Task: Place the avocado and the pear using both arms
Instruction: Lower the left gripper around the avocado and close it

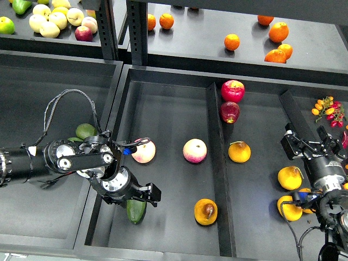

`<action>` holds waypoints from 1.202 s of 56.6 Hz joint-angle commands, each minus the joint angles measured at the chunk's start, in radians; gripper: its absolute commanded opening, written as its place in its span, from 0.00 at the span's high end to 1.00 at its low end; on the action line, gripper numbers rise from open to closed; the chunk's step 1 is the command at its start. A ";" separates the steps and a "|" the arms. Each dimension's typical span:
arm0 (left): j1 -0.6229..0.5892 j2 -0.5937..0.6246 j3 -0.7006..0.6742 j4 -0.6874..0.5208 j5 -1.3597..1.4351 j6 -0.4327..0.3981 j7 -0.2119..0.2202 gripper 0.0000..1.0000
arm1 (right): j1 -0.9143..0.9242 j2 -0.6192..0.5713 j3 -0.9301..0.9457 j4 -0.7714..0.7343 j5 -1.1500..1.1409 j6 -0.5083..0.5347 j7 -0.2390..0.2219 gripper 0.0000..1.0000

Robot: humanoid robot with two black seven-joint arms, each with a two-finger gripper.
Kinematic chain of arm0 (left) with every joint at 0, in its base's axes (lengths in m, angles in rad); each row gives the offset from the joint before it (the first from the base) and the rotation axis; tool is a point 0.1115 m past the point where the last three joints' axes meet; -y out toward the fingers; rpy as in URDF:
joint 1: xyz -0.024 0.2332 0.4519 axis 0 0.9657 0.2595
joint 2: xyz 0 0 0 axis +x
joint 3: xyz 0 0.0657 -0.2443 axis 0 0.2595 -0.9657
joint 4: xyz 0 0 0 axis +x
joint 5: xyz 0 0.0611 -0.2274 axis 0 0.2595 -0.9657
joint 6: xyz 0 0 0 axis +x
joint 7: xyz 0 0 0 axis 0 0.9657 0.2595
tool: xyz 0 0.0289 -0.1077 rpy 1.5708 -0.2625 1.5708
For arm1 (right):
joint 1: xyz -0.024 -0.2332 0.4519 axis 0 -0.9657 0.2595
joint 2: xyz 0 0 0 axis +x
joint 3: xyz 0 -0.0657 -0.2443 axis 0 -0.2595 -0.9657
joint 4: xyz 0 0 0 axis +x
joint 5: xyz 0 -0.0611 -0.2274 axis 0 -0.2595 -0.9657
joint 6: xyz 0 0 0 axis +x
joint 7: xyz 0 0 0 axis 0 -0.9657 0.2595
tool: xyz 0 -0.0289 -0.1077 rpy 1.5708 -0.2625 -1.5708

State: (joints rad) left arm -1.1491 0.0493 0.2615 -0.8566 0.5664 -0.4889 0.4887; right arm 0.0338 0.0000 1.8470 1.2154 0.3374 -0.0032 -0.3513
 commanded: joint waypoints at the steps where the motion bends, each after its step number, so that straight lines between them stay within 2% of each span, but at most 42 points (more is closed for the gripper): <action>1: -0.006 -0.031 0.016 0.037 0.000 0.000 0.000 0.01 | 0.000 0.000 0.000 0.001 0.002 0.000 0.000 0.00; 40: 0.002 -0.049 0.116 0.070 0.003 0.000 0.000 0.01 | 0.001 0.000 -0.002 0.007 0.005 0.000 -0.005 0.00; 68: 0.018 -0.049 0.120 0.177 0.009 0.000 0.000 0.01 | 0.001 0.000 -0.002 0.009 0.006 0.000 -0.006 0.00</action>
State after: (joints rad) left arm -1.1376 -0.0001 0.3819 -0.6959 0.5752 -0.4886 0.4887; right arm 0.0353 0.0000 1.8453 1.2241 0.3435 -0.0032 -0.3575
